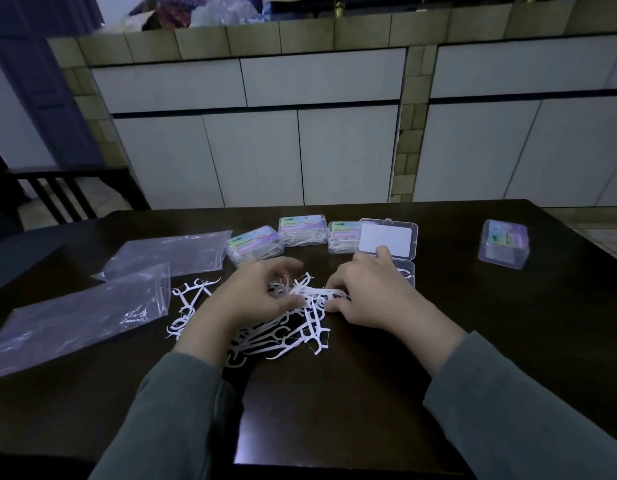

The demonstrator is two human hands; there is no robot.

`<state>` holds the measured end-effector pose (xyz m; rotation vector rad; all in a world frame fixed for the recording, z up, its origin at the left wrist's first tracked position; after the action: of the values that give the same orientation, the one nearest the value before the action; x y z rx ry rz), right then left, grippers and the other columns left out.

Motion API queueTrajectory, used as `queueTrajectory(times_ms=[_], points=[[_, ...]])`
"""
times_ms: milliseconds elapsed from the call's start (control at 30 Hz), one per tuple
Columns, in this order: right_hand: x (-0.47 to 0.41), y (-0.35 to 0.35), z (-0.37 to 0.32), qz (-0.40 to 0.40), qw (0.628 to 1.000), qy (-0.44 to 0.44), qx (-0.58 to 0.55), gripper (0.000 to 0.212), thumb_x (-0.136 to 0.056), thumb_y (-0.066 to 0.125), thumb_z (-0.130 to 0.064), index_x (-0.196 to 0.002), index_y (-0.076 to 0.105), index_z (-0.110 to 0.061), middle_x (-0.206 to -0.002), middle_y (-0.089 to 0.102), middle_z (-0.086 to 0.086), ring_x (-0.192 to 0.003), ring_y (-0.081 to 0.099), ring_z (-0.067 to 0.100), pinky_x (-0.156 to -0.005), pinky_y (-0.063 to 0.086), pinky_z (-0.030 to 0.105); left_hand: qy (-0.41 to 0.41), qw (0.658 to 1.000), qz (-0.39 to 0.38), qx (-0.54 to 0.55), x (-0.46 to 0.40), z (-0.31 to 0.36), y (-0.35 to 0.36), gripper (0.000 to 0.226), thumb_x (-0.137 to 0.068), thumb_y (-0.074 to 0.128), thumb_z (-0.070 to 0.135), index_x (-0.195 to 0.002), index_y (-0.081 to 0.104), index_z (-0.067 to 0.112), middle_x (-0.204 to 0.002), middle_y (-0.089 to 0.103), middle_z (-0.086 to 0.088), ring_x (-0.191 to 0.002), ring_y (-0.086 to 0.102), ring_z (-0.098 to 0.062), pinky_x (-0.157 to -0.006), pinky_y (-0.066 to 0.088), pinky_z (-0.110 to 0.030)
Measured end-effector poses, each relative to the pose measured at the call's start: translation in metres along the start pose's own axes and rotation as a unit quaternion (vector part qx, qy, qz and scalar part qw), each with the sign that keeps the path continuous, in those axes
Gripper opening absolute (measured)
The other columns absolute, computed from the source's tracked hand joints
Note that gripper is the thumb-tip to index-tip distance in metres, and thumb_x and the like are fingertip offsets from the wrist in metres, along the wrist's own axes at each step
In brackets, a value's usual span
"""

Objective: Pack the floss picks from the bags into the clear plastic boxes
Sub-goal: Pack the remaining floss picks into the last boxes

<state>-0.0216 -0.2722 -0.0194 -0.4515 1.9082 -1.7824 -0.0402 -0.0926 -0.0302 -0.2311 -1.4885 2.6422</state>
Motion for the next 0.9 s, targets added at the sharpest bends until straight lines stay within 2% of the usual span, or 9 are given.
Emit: queueTrajectory(times_ms=[100, 233, 367, 533, 667, 733, 800, 867, 900], points=[[0.001, -0.001, 0.004, 0.011, 1.000, 0.008, -0.009, 0.031, -0.094, 0.050, -0.050, -0.115, 0.065, -0.033, -0.114, 0.064, -0.009, -0.110, 0.046, 0.015, -0.098, 0.022, 0.041, -0.028, 0.999, -0.023, -0.019, -0.001, -0.004, 0.002, 0.069, -0.068, 0.077, 0.055, -0.131, 0.052, 0.037, -0.127, 0.052, 0.009, -0.116, 0.049, -0.011, -0.102, 0.044, -0.041], [0.003, -0.002, 0.007, 0.035, 0.999, 0.012, -0.025, 0.028, -0.097, 0.048, -0.044, -0.115, 0.066, -0.031, -0.116, 0.065, -0.010, -0.108, 0.047, 0.015, -0.094, 0.023, 0.038, -0.042, 0.998, -0.024, -0.049, -0.004, -0.009, 0.004, 0.048, -0.068, 0.076, 0.055, -0.111, 0.061, 0.040, -0.117, 0.055, 0.010, -0.106, 0.053, -0.012, -0.096, 0.047, -0.041], [0.004, -0.007, 0.009, 0.062, 0.997, 0.021, -0.045, 0.029, -0.097, 0.050, -0.043, -0.118, 0.066, -0.031, -0.119, 0.064, -0.011, -0.110, 0.045, 0.014, -0.093, 0.023, 0.036, -0.024, 0.998, 0.029, -0.047, -0.003, -0.004, 0.001, 0.021, -0.078, 0.073, 0.046, -0.093, 0.062, 0.037, -0.099, 0.058, 0.013, -0.093, 0.056, -0.007, -0.084, 0.049, -0.031], [0.003, -0.009, 0.020, 0.102, 0.987, 0.069, -0.105, 0.028, -0.094, 0.052, -0.049, -0.112, 0.070, -0.036, -0.114, 0.067, -0.010, -0.110, 0.044, 0.016, -0.091, 0.024, 0.036, -0.003, 0.996, 0.087, 0.008, -0.003, -0.001, -0.001, 0.024, -0.081, 0.072, 0.043, -0.098, 0.071, 0.026, -0.091, 0.062, 0.015, -0.088, 0.056, 0.002, -0.072, 0.042, -0.018], [0.002, -0.007, 0.035, 0.139, 0.963, 0.102, -0.205, 0.025, -0.091, 0.058, -0.049, -0.106, 0.073, -0.035, -0.102, 0.066, -0.019, -0.106, 0.047, 0.015, -0.094, 0.026, 0.033, 0.039, 0.986, 0.151, 0.051, -0.002, 0.003, -0.007, 0.004, -0.081, 0.071, 0.040, -0.082, 0.068, 0.038, -0.091, 0.062, 0.017, -0.097, 0.052, -0.007, -0.077, 0.042, -0.025], [0.002, -0.005, 0.040, 0.146, 0.947, 0.120, -0.259, 0.025, -0.089, 0.060, -0.050, -0.102, 0.075, -0.035, -0.088, 0.059, -0.020, -0.099, 0.047, 0.017, -0.092, 0.035, 0.036, 0.053, 0.980, 0.179, 0.074, -0.001, 0.005, -0.008, 0.004, -0.081, 0.072, 0.038, -0.080, 0.069, 0.037, -0.093, 0.059, 0.018, -0.101, 0.049, -0.007, -0.077, 0.039, -0.020], [0.000, -0.002, 0.045, 0.155, 0.927, 0.132, -0.315, 0.028, -0.086, 0.061, -0.054, -0.099, 0.075, -0.034, -0.095, 0.065, -0.017, -0.103, 0.051, 0.023, -0.087, 0.044, 0.040, 0.059, 0.973, 0.203, 0.091, -0.001, 0.008, -0.008, 0.003, -0.080, 0.073, 0.035, -0.081, 0.072, 0.033, -0.093, 0.058, 0.016, -0.100, 0.048, -0.006, -0.074, 0.035, -0.014], [0.000, -0.004, 0.047, 0.171, 0.907, 0.126, -0.364, 0.026, -0.086, 0.063, -0.049, -0.097, 0.076, -0.030, -0.099, 0.066, -0.013, -0.100, 0.054, 0.014, -0.082, 0.046, 0.037, 0.070, 0.966, 0.223, 0.110, -0.001, 0.011, -0.007, 0.004, -0.081, 0.074, 0.034, -0.078, 0.071, 0.034, -0.090, 0.057, 0.014, -0.098, 0.049, -0.004, -0.073, 0.036, -0.013], [0.001, -0.007, 0.048, 0.183, 0.898, 0.115, -0.383, 0.024, -0.088, 0.063, -0.045, -0.097, 0.076, -0.027, -0.095, 0.066, -0.014, -0.092, 0.053, 0.003, -0.077, 0.042, 0.028, 0.075, 0.963, 0.231, 0.115, -0.001, 0.013, -0.007, 0.006, -0.081, 0.073, 0.034, -0.077, 0.070, 0.034, -0.089, 0.056, 0.013, -0.096, 0.049, -0.003, -0.073, 0.037, -0.013]])
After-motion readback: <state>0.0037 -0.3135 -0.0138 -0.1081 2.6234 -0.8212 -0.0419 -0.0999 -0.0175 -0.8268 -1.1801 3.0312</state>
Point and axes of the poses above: each hand's wrist, its own x-axis away from the middle knuckle, its own y-axis out of the palm, z = x × y, the point moved 3 cm from there along -x, towards the middle knuckle
